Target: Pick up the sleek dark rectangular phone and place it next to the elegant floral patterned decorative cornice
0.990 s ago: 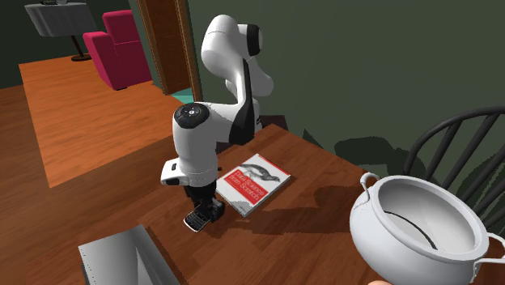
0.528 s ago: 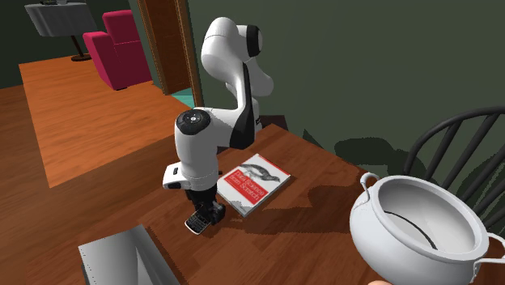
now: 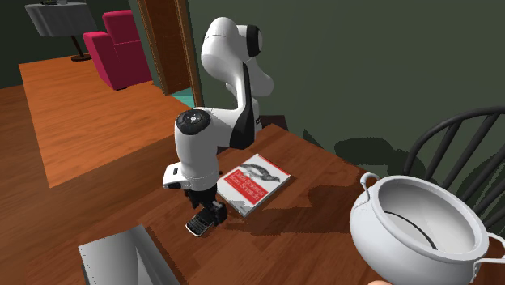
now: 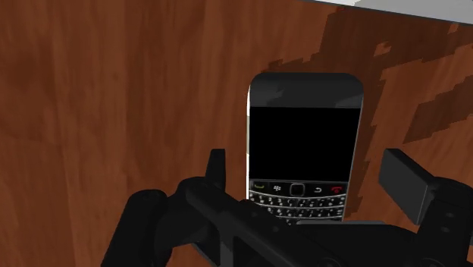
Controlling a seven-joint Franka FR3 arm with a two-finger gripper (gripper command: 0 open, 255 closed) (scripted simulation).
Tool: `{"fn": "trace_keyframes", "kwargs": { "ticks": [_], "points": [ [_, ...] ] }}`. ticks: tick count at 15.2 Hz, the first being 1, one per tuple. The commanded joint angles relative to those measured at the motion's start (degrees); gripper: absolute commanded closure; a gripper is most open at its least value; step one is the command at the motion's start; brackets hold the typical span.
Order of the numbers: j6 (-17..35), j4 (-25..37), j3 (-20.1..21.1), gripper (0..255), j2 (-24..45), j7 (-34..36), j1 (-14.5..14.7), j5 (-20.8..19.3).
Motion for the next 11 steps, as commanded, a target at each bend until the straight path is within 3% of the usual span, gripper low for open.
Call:
{"fn": "trace_keyframes", "kwargs": {
  "ticks": [1, 5, 11],
  "points": [
    [0.00, 0.00, 0.00, 0, 0.00, 0.00, 0.00, 0.00],
    [-6.04, 3.57, 0.48, 0, -2.53, -0.55, 0.12, 0.83],
    [-6.04, 3.57, 0.48, 0, -2.53, -0.55, 0.12, 0.83]
  ]
}}
